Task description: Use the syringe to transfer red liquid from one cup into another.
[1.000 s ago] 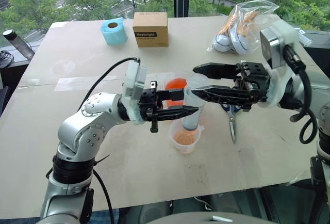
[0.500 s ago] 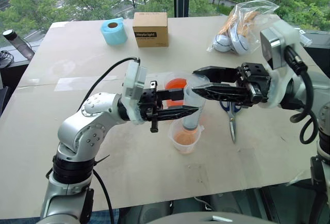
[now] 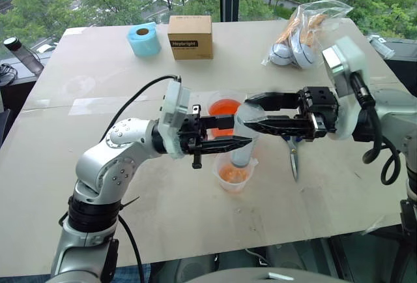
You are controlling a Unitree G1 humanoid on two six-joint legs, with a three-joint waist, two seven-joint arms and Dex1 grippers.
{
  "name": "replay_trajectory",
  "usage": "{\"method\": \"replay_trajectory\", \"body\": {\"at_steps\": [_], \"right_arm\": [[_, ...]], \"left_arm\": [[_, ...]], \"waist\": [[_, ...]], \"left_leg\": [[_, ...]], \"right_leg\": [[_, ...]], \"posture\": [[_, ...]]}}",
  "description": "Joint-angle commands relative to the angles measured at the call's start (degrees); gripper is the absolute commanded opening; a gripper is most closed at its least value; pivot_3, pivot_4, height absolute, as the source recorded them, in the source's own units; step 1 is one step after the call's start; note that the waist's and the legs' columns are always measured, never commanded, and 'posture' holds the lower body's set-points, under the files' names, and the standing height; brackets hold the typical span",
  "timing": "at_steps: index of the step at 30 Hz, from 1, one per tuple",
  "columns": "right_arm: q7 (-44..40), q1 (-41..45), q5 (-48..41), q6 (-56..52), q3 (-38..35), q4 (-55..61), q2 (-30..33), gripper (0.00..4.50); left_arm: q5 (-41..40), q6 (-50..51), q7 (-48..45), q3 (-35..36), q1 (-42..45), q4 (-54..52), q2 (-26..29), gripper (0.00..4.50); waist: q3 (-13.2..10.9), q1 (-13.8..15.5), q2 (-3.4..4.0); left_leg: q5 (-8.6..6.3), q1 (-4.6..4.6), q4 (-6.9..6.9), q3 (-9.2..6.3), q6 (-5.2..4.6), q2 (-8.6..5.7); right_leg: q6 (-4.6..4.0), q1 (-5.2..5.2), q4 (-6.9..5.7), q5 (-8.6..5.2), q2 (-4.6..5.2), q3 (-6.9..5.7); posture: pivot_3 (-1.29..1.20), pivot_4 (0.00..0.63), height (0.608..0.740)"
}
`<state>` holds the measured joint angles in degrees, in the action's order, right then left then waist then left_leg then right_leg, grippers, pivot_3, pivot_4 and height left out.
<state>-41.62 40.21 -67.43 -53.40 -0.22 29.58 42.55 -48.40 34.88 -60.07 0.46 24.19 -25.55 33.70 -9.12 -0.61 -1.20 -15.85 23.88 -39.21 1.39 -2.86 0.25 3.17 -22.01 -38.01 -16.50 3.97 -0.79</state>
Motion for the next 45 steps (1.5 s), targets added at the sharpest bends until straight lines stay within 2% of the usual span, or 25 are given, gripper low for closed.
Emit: {"method": "replay_trajectory", "body": {"at_steps": [1,15,21,22,27,33,38,45], "right_arm": [[-0.8,-1.6,2.54,-1.78,1.88,1.71,1.82,1.42],[-2.5,-2.1,3.44,-2.13,1.9,1.73,2.12,1.42],[-3.39,-1.64,1.04,-2.95,1.02,1.11,1.83,1.42],[-3.35,-1.49,0.42,-3.09,0.66,0.81,1.65,2.44],[-0.78,-0.45,-2.6,-2.53,-3.21,-1.7,-0.51,4.42],[1.79,2.47,-11.29,-2.91,-9.84,-7.49,-0.75,4.42],[3.56,3.3,-15.32,-2.1,-14.87,-12.17,-0.85,4.42],[4.18,0.3,-12.37,-1.16,-17.9,-15.19,0.99,4.42]], "left_arm": [[-2.33,-1.57,-0.2,2.48,1.16,-1.51,-0.46,1.36],[-1.7,-2.0,-0.52,2.18,1.89,-0.84,-0.96,1.36],[-1.25,-2.05,-0.79,2.29,1.78,-0.91,-1.18,1.36],[-1.17,-2.07,-0.84,2.29,1.7,-0.95,-1.18,1.36],[-1.24,-1.94,-0.76,2.56,1.62,-1.21,-0.92,1.36],[-3.12,-0.61,0.31,3.91,2.86,-1.88,0.09,1.36],[-7.54,3.24,5.5,6.58,5.74,-3.03,1.47,1.36],[-13.03,13.08,15.52,14.18,12.58,0.3,10.79,1.36]], "waist": [[0.0,0.0,0.0],[0.0,0.0,0.0],[0.0,0.0,0.0],[0.0,0.0,0.0],[0.0,0.0,0.0],[0.0,0.01,0.0],[0.0,0.03,0.0],[-0.01,-0.04,0.0]], "left_leg": [[0.0,0.0,0.0,0.0,0.0,0.0],[0.0,0.0,0.0,-0.01,0.0,0.0],[0.0,0.0,0.0,0.0,0.0,0.0],[0.0,0.0,0.0,-0.01,0.0,0.0],[0.0,0.0,0.0,-0.01,0.0,0.0],[0.0,0.0,0.0,-0.01,0.0,0.0],[0.0,0.0,0.0,-0.05,0.0,0.0],[0.0,-0.02,0.0,-0.07,0.0,0.0]], "right_leg": [[0.0,0.0,0.0,0.0,0.0,0.0],[0.0,0.0,0.0,0.0,0.01,0.0],[0.0,0.0,0.0,0.0,0.01,0.0],[0.0,0.0,0.0,0.0,0.01,-0.01],[0.0,0.01,0.0,0.0,0.01,-0.01],[0.0,0.04,0.01,0.0,0.02,-0.02],[0.0,0.08,0.02,0.0,0.02,-0.05],[0.0,0.09,0.02,0.0,-0.02,-0.07]], "posture": [[0.0,0.15,0.74],[0.0,0.15,0.74],[0.0,0.15,0.74],[0.0,0.15,0.74],[0.0,0.15,0.74],[0.0,0.15,0.74],[0.0,0.15,0.74],[0.0,0.15,0.74]]}}
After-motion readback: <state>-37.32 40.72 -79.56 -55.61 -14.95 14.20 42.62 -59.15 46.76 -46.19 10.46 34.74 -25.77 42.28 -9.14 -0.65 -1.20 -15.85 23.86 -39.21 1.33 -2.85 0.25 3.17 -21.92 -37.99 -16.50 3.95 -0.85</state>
